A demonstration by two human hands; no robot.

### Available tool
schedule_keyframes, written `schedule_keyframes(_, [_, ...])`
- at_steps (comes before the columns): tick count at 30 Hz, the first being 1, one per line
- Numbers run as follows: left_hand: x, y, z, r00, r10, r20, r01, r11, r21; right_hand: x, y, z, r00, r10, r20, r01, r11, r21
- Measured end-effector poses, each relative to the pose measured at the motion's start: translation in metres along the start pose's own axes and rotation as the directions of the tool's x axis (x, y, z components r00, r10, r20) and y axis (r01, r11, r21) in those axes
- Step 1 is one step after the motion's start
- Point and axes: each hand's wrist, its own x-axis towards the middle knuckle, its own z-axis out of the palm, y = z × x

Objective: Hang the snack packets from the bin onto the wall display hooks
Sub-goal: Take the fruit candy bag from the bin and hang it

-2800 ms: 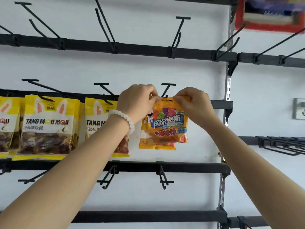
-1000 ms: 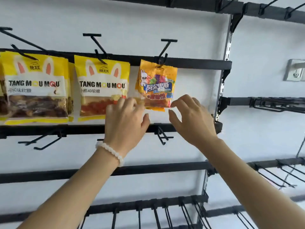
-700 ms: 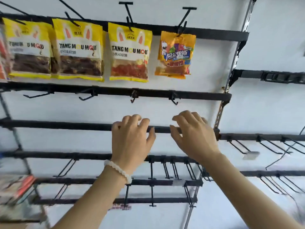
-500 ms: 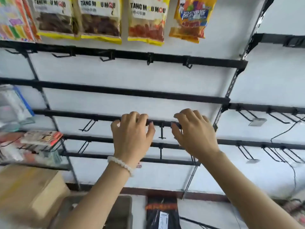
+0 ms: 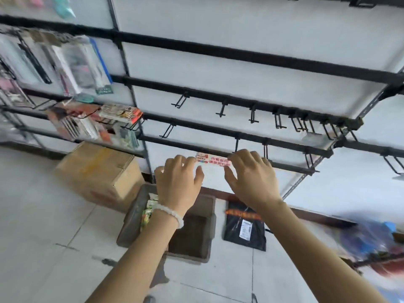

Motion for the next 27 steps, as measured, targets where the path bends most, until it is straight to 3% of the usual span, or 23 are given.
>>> schedule_keyframes(8, [0.004, -0.169, 0.045, 0.988, -0.038, 0.152, 0.03, 0.998, 0.052, 0.03, -0.116, 0.11, 0.981, 0.015, 0.191, -0.018, 1.0, 0.015])
schedule_keyframes(13, [0.01, -0.252, 0.083, 0.968, -0.031, 0.25, 0.015, 0.998, 0.067, 0.031, -0.168, 0.178, 0.939, 0.094, 0.332, -0.122, 0.99, 0.065])
schedule_keyframes(17, [-0.002, -0.295, 0.131, 0.938, -0.042, 0.343, 0.018, 0.997, 0.073, 0.022, -0.188, 0.237, 0.895, 0.102, 0.435, -0.143, 0.988, 0.062])
schedule_keyframes(21, [-0.024, -0.325, 0.2, 0.858, -0.126, 0.497, 0.083, 0.991, 0.108, 0.006, -0.196, 0.308, 0.823, 0.103, 0.559, -0.183, 0.979, 0.089])
schedule_keyframes(27, [-0.055, -0.348, 0.311, 0.788, -0.194, 0.585, 0.16, 0.981, 0.111, -0.022, -0.179, 0.413, 0.722, 0.071, 0.689, -0.196, 0.975, 0.105])
